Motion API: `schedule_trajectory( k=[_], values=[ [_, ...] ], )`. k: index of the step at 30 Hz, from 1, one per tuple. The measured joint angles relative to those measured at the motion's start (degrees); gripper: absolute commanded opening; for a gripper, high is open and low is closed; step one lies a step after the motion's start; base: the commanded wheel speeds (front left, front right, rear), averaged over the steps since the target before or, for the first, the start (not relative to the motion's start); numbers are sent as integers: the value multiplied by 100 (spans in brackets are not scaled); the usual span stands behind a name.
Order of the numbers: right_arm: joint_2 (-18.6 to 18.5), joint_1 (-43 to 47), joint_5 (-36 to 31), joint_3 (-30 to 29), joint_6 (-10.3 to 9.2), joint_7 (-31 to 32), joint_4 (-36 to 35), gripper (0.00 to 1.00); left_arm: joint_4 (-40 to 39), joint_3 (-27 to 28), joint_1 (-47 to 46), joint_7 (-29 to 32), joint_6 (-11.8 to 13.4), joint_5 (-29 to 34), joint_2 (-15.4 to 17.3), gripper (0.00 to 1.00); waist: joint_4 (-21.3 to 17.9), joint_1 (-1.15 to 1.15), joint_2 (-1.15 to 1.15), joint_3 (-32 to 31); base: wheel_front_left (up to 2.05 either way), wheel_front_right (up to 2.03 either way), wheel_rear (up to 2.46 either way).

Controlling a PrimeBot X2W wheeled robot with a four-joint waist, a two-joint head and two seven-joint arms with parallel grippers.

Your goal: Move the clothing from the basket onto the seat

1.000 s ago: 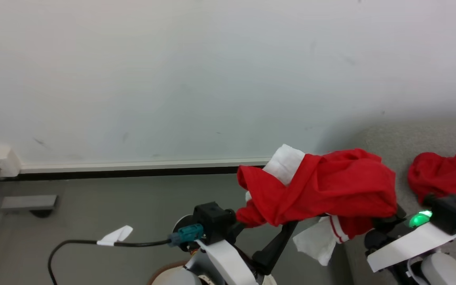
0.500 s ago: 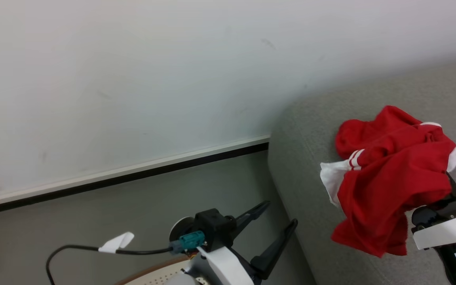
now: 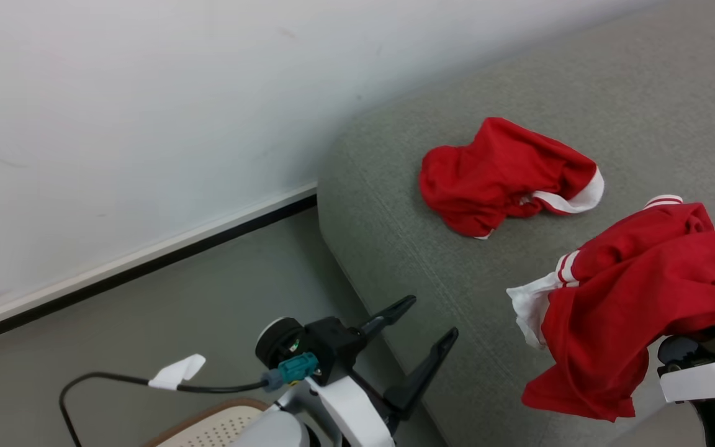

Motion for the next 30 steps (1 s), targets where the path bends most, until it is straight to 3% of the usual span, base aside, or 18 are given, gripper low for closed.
schedule_trajectory(
  k=[10,21,23,30],
  values=[
    [26,-264,233,-145,0,0,-35,0,133,-29,-215,-55,-29,20,-3,100,-41,0,0,327,0,0,0],
    [-495,-1658,498,-543,0,91,531,0,49,4,-634,121,22,116,59,100,397,1,0,1042,0,0,0],
    [-775,-2036,563,-748,0,138,946,0,-30,43,-778,204,57,204,146,100,577,1,0,1360,0,0,0],
    [-1244,-2792,658,-1033,0,269,2050,0,-240,121,-1101,349,124,318,242,100,972,1,0,2071,0,0,0]
  ],
)
